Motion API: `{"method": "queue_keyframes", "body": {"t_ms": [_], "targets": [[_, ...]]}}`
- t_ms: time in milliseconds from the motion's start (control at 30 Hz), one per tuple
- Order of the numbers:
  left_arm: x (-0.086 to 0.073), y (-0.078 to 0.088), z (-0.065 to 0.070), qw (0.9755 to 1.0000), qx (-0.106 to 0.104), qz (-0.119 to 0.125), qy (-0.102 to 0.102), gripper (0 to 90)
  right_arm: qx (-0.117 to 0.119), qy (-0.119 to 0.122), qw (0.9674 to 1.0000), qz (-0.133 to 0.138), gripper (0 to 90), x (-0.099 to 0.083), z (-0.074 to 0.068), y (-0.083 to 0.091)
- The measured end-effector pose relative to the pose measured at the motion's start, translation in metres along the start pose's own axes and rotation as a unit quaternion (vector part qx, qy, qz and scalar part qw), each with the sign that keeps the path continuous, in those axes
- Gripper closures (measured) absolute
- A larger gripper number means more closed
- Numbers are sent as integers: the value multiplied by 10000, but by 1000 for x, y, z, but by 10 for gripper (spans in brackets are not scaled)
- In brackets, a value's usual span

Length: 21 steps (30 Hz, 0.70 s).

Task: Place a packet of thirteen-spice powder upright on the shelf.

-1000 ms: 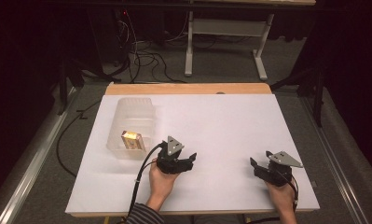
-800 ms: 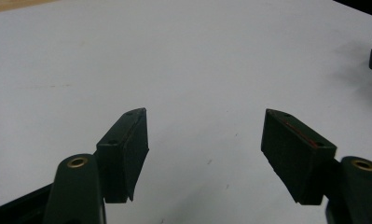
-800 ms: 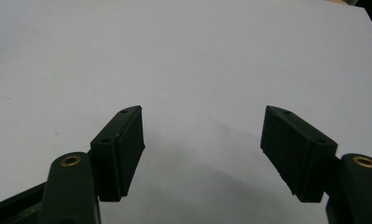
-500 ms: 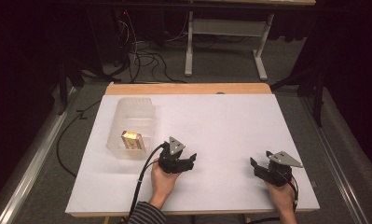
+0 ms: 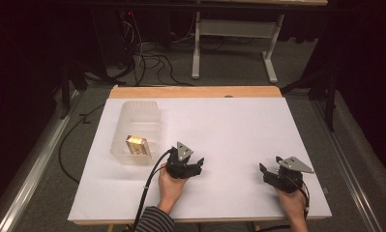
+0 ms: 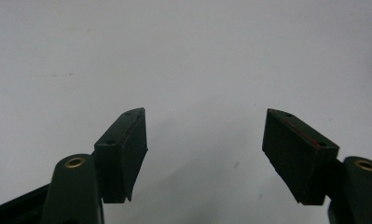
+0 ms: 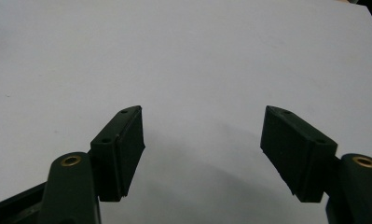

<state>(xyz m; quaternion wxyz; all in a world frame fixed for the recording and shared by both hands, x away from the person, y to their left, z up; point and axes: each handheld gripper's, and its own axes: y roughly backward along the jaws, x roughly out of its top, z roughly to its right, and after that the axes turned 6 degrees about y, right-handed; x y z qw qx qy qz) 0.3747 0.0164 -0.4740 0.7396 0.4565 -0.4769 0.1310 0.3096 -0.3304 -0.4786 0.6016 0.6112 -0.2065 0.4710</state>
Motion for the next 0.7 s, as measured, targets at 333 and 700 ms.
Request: {"method": "queue_keyframes", "body": {"t_ms": [333,700], "targets": [[-5,-5,-2,9997,85,230,60,301,-5,-20,10000,-15,306,0,0,0],[-7,-4,0,9995,75,301,-72,288,-14,3,10000,-14,306,0,0,0]]}}
